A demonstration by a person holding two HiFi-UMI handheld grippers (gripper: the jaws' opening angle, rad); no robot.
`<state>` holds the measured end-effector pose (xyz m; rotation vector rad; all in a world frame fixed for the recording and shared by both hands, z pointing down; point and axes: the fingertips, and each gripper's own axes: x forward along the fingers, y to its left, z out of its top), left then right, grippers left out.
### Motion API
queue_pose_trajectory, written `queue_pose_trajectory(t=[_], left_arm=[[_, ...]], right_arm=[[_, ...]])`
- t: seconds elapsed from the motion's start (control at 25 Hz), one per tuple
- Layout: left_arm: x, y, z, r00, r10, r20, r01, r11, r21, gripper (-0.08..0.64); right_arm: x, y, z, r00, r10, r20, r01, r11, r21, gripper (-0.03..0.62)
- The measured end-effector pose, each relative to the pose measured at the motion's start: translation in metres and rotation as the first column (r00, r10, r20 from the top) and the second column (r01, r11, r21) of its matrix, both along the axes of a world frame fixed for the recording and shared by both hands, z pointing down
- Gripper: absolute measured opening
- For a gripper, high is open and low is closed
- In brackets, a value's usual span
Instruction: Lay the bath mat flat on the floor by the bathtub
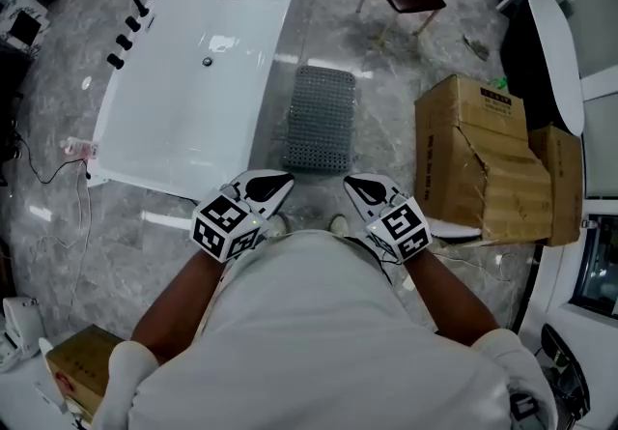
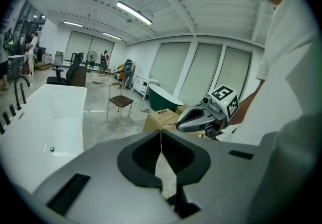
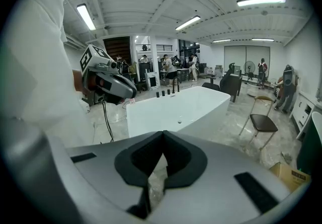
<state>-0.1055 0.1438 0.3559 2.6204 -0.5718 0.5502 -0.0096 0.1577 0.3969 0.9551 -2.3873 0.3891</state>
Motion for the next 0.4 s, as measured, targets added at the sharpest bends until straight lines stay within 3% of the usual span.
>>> queue_pose_trajectory(t=[0.4], left_arm=[[-0.045,-0.002,0.017,0.997,0.072,0.000,-0.072,0.997,-0.024,0.018]], right_arm=[[-0.053,0.002,0.011,0.998,0.059,-0.003,-0.059,0.998,-0.005,0.008]])
